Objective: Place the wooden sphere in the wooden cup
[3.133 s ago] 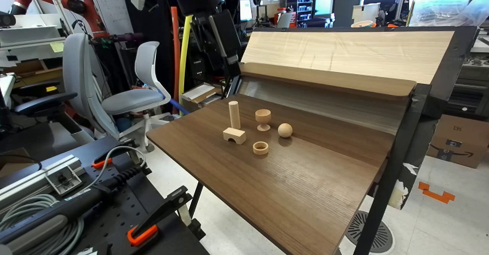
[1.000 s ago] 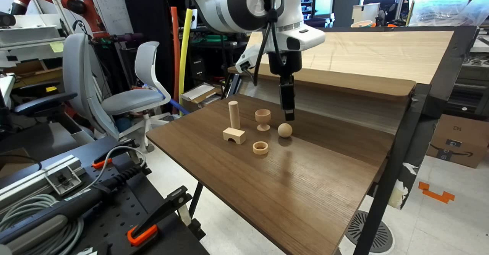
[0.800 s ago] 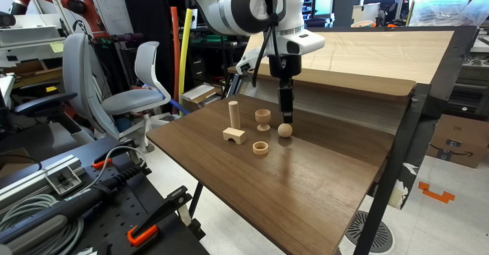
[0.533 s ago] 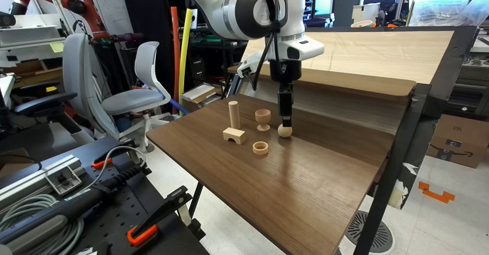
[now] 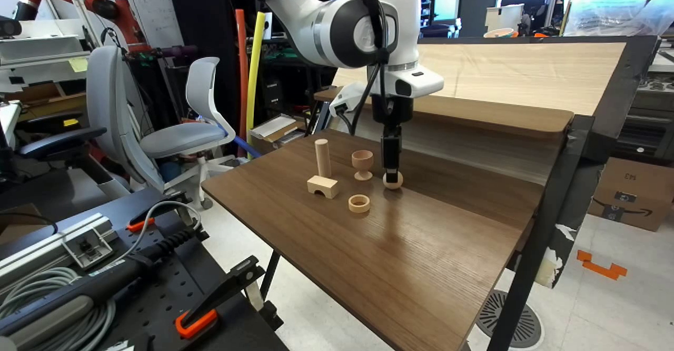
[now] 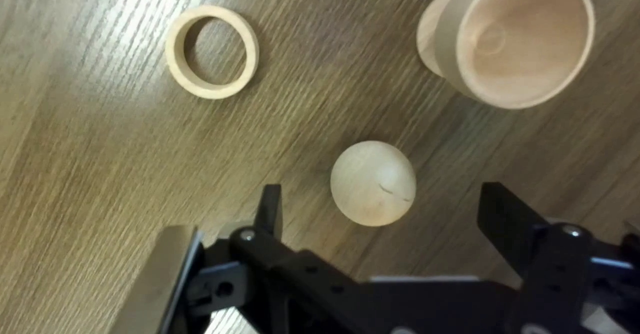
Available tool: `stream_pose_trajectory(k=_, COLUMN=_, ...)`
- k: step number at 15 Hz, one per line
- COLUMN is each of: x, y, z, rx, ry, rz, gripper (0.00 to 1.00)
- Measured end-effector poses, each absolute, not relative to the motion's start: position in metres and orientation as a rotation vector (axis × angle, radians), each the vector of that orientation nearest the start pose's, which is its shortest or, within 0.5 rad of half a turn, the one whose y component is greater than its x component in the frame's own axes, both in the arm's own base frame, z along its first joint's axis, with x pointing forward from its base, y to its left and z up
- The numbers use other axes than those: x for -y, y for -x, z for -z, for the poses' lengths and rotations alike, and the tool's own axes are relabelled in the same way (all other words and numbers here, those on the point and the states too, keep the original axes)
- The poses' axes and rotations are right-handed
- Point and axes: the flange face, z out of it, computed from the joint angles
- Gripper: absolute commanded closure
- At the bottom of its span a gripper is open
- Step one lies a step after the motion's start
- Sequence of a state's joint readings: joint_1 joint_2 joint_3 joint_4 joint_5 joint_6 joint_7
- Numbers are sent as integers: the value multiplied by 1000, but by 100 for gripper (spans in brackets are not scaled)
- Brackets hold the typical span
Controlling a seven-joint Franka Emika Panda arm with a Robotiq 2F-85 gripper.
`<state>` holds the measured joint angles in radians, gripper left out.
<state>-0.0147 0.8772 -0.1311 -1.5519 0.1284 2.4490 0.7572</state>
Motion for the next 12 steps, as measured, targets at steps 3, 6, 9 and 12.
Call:
stream_pose_trajectory(k=3, x=89, y=-699, z=-128, rx=-1441, ry=2800, rz=56, gripper=0)
stream_pose_trajectory(k=6, x=90, y=-703, z=-124, rx=-1440, ry=2801, rz=57, gripper=0)
stream_pose_trajectory(k=9, x=91, y=-706, z=-120, rx=-1440, ry=2807, rz=35, gripper=26)
stream_pose_trajectory(k=12, x=91, y=-708, z=-113, rx=-1440, ry=2812, rz=20, gripper=42)
